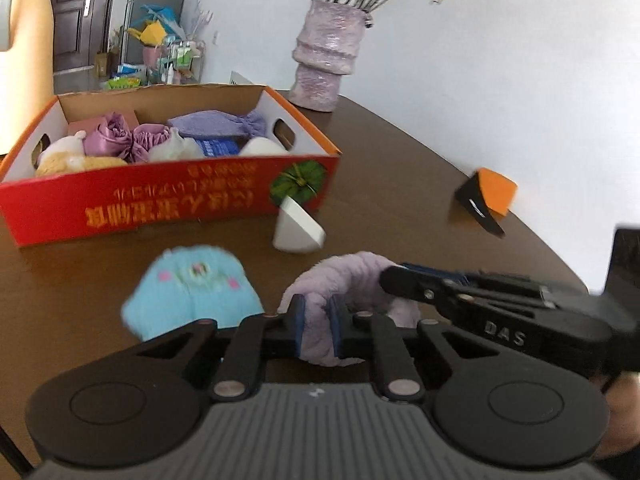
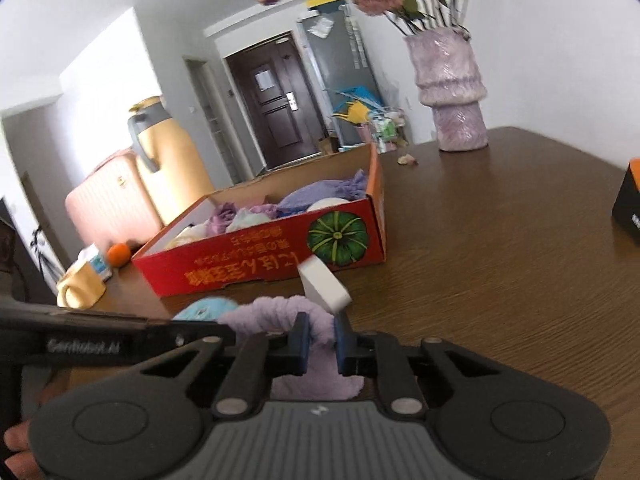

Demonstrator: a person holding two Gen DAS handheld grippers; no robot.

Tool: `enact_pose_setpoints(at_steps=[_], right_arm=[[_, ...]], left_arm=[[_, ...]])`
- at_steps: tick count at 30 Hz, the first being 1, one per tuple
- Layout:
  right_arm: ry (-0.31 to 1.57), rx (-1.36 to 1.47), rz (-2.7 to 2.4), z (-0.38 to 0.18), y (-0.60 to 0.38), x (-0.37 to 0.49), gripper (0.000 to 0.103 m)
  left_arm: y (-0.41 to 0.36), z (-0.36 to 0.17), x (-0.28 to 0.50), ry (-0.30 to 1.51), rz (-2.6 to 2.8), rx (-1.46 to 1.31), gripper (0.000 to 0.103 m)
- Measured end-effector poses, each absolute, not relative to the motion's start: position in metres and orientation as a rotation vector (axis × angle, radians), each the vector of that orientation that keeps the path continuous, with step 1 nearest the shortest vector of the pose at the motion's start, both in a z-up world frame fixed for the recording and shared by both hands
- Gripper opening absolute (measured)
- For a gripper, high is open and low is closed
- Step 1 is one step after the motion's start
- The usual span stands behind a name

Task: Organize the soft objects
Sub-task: 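Lift the headband with the right tool while the left tool closes on it, then carry the headband with the left tool into the box and release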

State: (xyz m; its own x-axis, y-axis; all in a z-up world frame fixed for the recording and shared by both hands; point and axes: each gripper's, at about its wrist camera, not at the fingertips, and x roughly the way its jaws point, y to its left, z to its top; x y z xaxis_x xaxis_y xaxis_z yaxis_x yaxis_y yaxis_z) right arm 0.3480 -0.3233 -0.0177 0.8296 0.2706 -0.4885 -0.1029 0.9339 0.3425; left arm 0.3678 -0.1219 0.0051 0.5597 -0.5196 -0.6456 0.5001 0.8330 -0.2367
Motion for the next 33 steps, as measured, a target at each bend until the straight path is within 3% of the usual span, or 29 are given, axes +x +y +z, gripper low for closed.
enact_pose_setpoints(at_steps=[5, 7, 12, 15, 17, 18, 19, 22, 27, 33], right_arm=[[0.571, 0.179, 0.250, -0.009, -0.316, 0.320, 0.015], [0.580, 0.161, 0.269, -0.009, -0.314, 0.309, 0.017], [0.586, 0.139, 0.254, -0.015, -0.310, 0.291, 0.022], [0.585, 0.134, 0.252, -0.015, -0.306, 0.286, 0.022], [0.580, 0.121, 0.249, -0.015, -0.305, 0.282, 0.022], [0.578, 0.115, 0.249, -0.015, -0.304, 0.280, 0.022], [0.579, 0.111, 0.250, -0.015, -0.304, 0.279, 0.022], [0.580, 0.107, 0.241, -0.014, -0.304, 0.274, 0.022], [0.591, 0.130, 0.255, -0.015, -0.307, 0.270, 0.012], [0.548, 0.139, 0.252, -0.004, -0.306, 0.267, 0.010]], left_arm=[[-0.111, 0.000, 0.328, 0.754, -0.618, -0.029, 0.016], [-0.104, -0.001, 0.324, 0.753, -0.599, -0.043, 0.030], [-0.106, 0.001, 0.319, 0.723, -0.557, -0.018, 0.048], [-0.112, 0.001, 0.316, 0.711, -0.569, -0.006, 0.052], [-0.115, -0.002, 0.318, 0.720, -0.562, -0.001, 0.051], [-0.116, -0.005, 0.319, 0.728, -0.559, 0.000, 0.045], [-0.116, -0.007, 0.320, 0.737, -0.550, 0.003, 0.030], [-0.114, -0.010, 0.318, 0.749, -0.556, -0.002, 0.020], [-0.110, -0.005, 0.311, 0.728, -0.561, -0.002, 0.017], [-0.098, 0.025, 0.312, 0.620, -0.561, -0.039, 0.015]])
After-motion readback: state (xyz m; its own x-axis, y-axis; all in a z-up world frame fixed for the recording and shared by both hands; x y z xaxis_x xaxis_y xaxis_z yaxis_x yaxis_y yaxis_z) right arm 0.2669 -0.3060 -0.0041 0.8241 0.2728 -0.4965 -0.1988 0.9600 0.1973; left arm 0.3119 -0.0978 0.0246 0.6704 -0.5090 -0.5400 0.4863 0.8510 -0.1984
